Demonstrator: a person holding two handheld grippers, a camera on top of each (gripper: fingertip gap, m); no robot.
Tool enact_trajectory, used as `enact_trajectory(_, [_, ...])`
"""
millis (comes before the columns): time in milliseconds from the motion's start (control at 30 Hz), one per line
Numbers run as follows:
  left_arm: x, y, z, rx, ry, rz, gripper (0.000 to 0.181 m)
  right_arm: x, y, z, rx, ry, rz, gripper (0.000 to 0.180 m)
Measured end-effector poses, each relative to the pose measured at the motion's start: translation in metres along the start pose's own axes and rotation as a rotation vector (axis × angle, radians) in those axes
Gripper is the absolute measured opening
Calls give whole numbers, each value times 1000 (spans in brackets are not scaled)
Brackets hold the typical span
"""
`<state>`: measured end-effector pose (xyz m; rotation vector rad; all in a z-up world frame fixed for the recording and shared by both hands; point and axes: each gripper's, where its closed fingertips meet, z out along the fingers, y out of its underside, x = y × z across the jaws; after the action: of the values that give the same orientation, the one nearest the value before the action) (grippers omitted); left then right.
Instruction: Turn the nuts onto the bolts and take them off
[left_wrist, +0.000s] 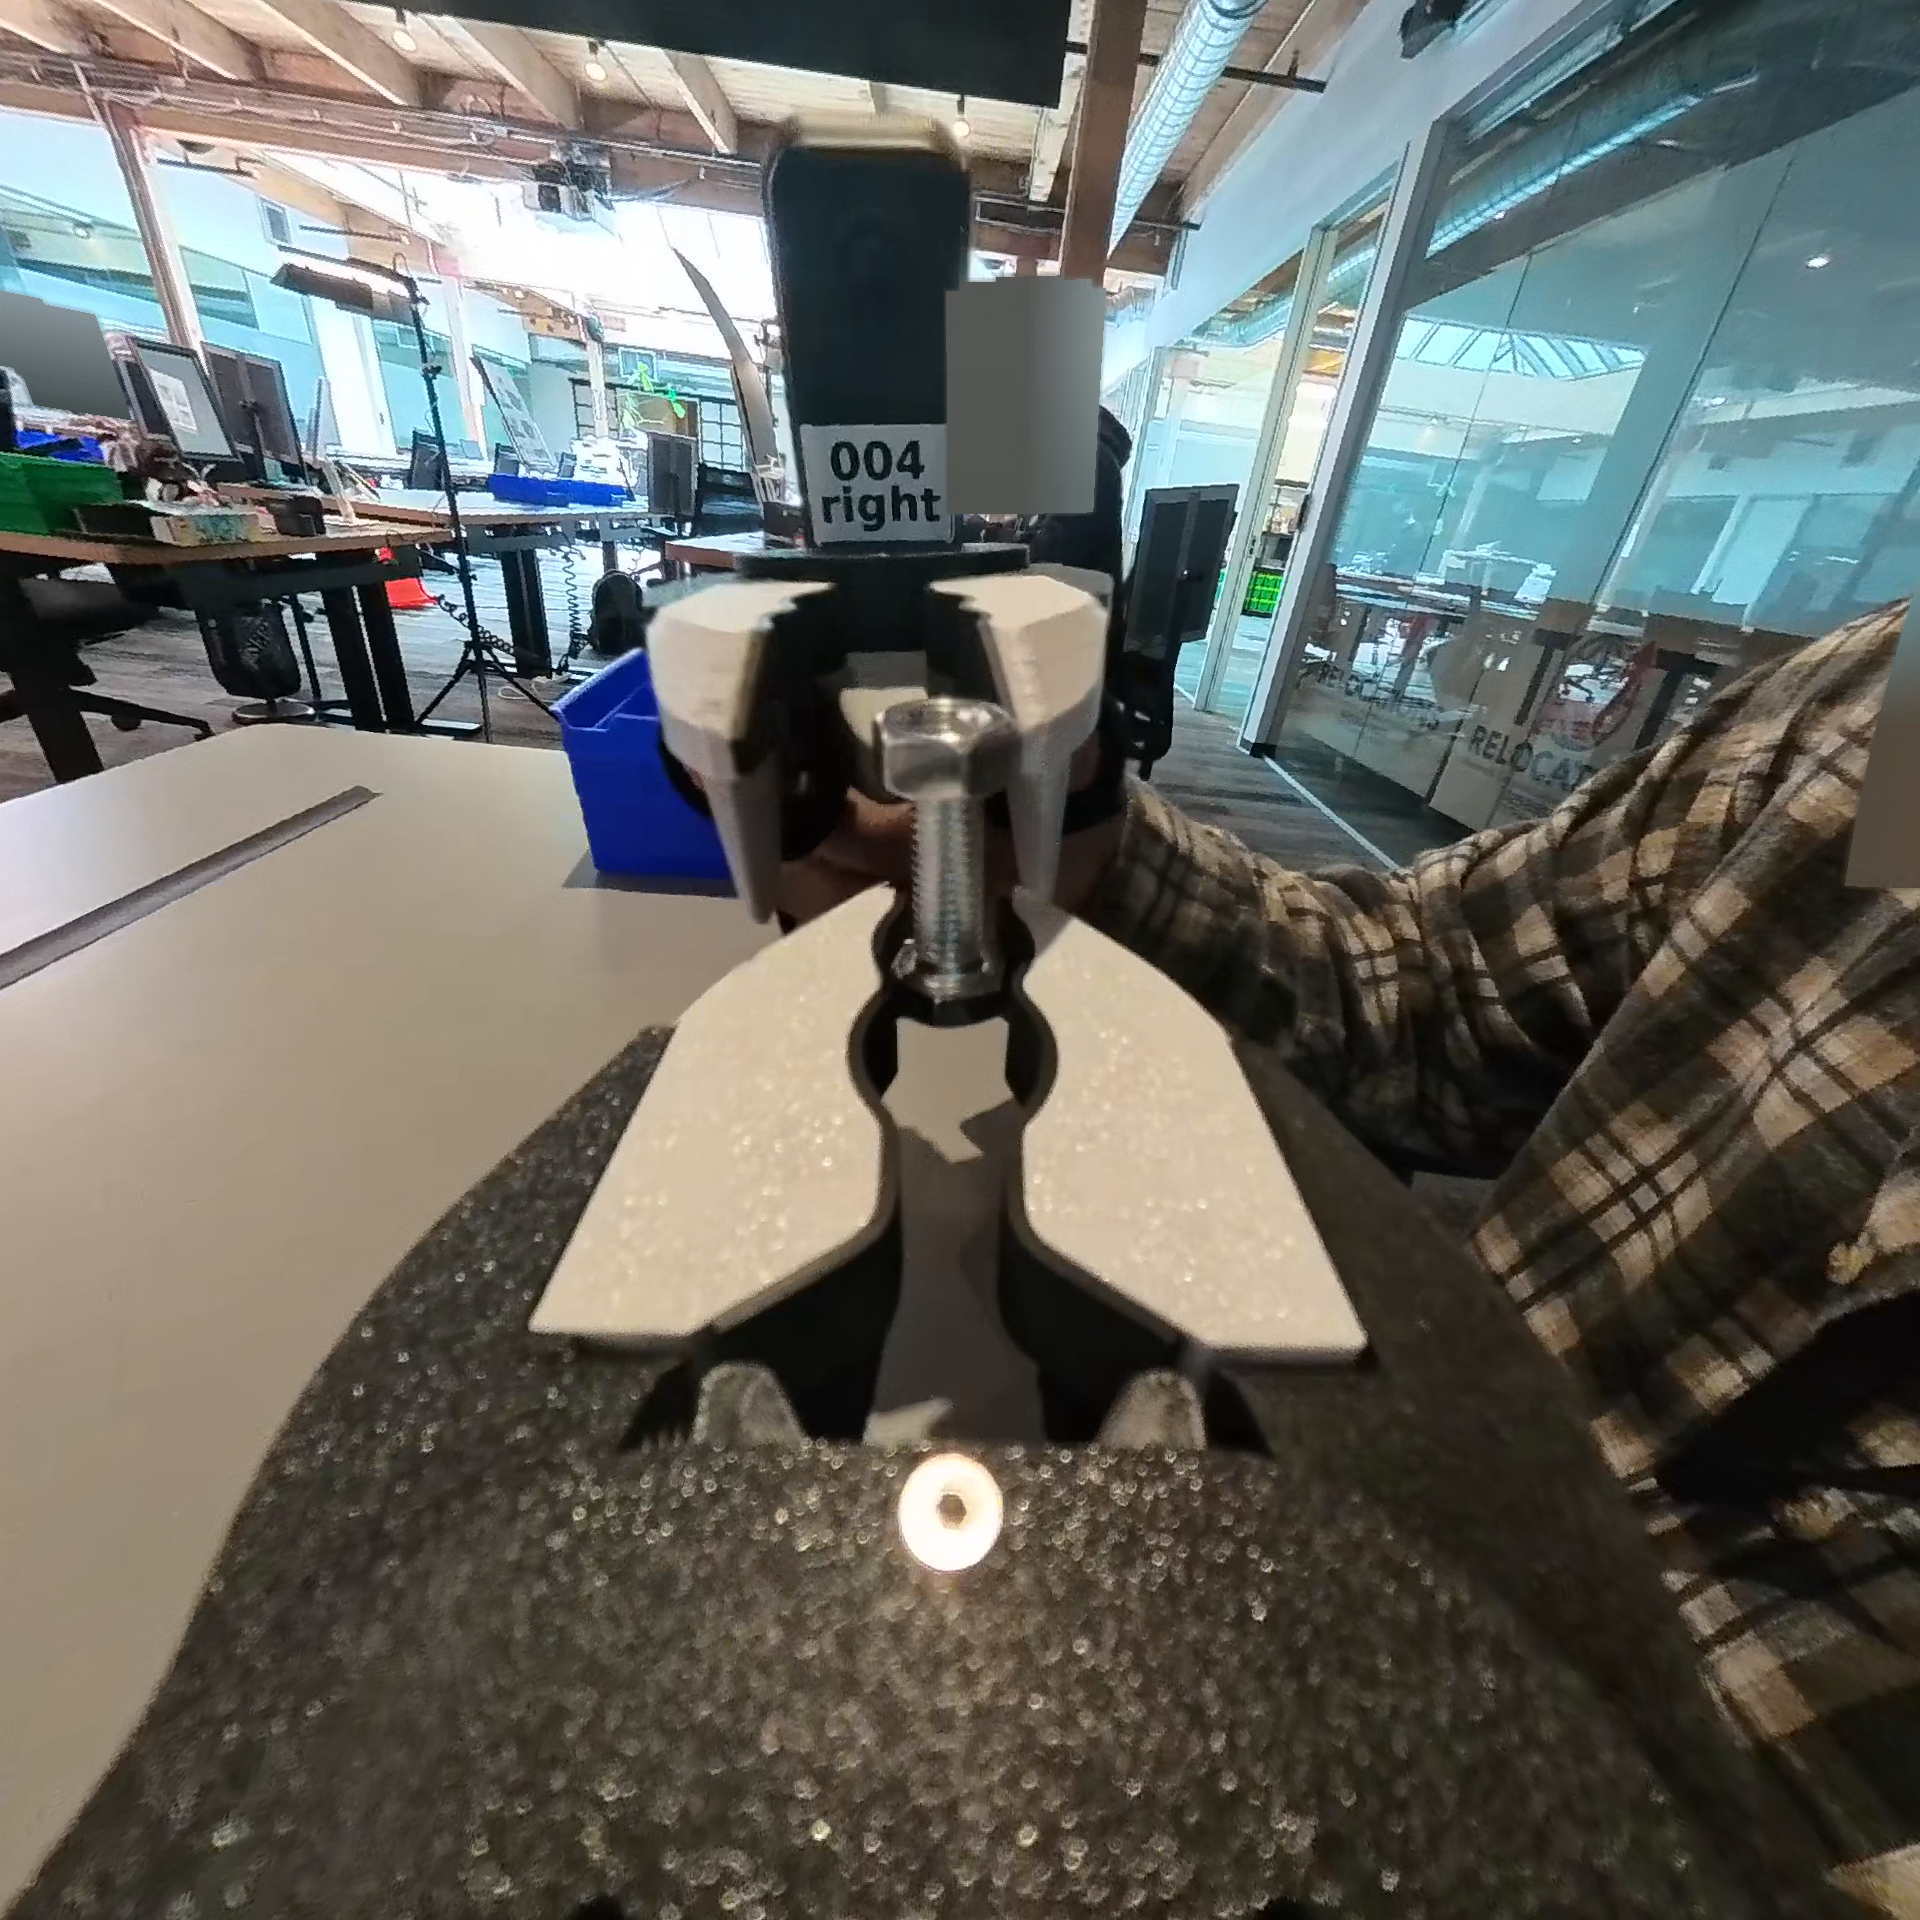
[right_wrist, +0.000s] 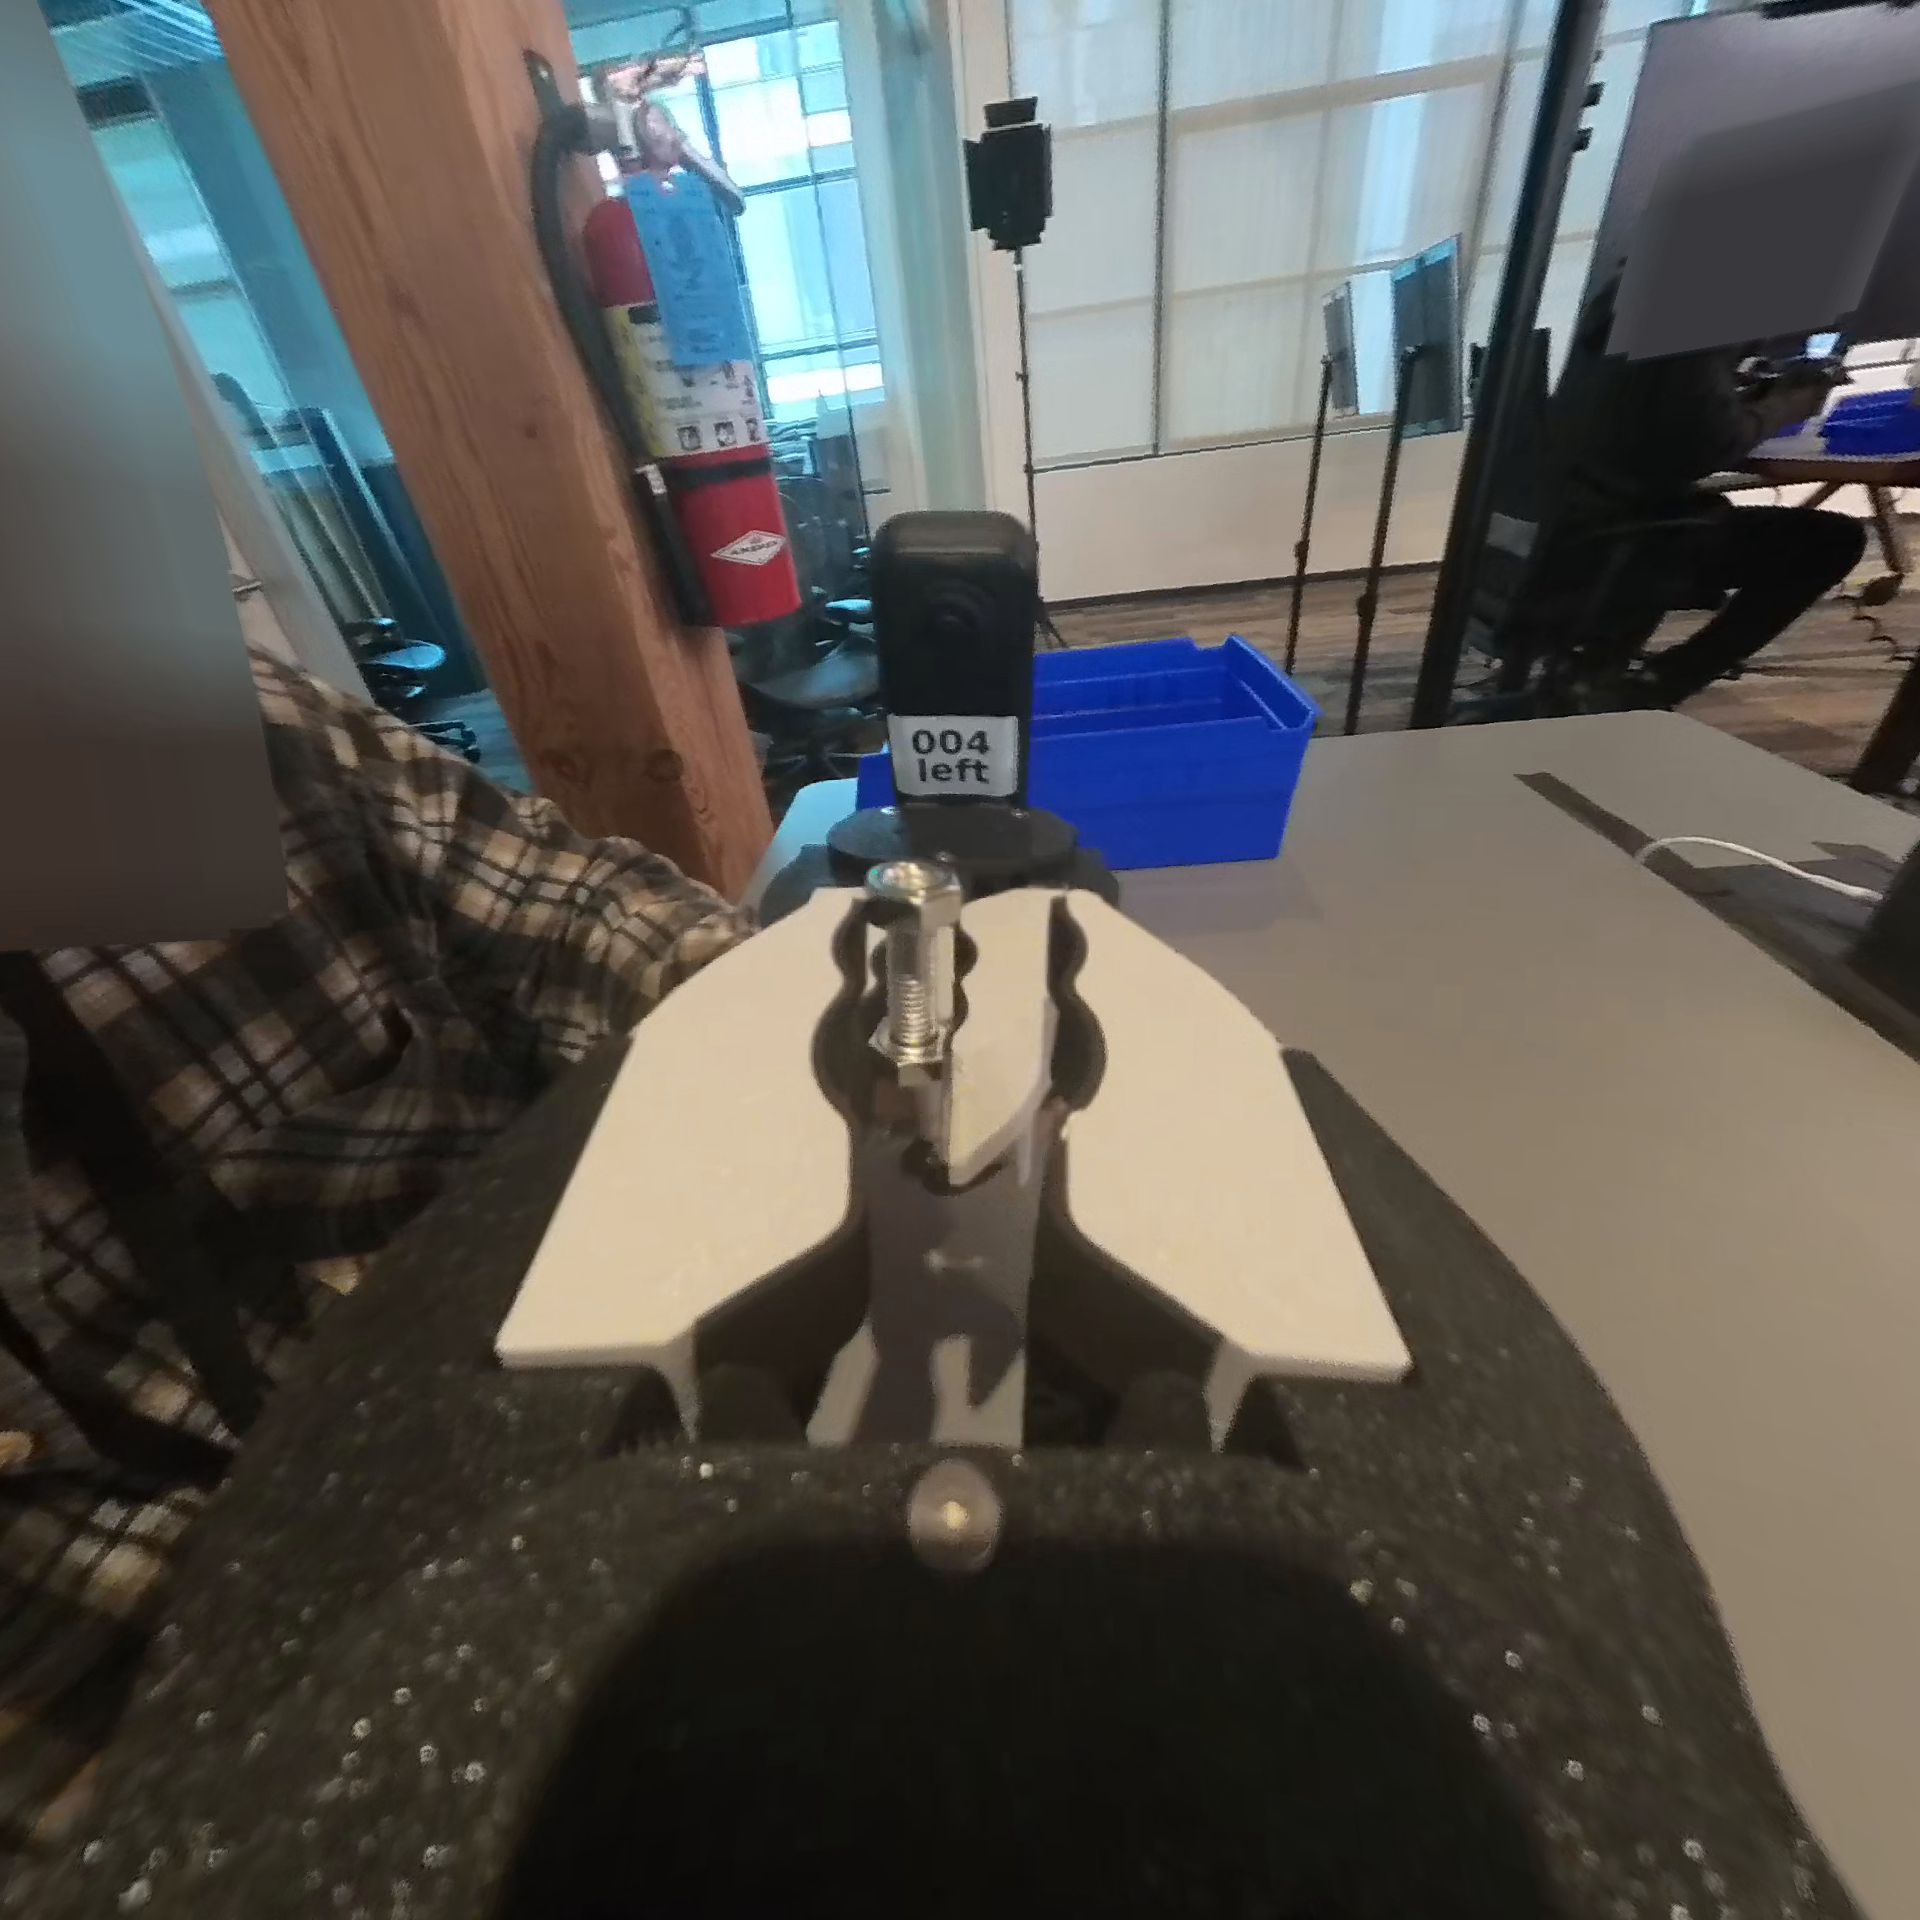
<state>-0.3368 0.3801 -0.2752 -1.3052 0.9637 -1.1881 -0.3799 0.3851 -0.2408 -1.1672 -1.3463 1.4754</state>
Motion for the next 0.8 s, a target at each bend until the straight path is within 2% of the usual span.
enact_trajectory(133, [-3, -1, -2, 8, -13, -8, 15, 14, 0, -8, -5, 98, -4, 33])
enact_trajectory(333, [-7, 2, -1, -6, -35, -9, 15, 4, -5, -3, 7, 66, -7, 42])
enact_trajectory(467, [-7, 2, -1, -8, -37, -6, 15, 9, 2, 2, -38, 104, -22, 41])
enact_trajectory(800, [-7, 1, -2, -8, -45, 1, 15, 10, -4, -3, -16, 116, -24, 44])
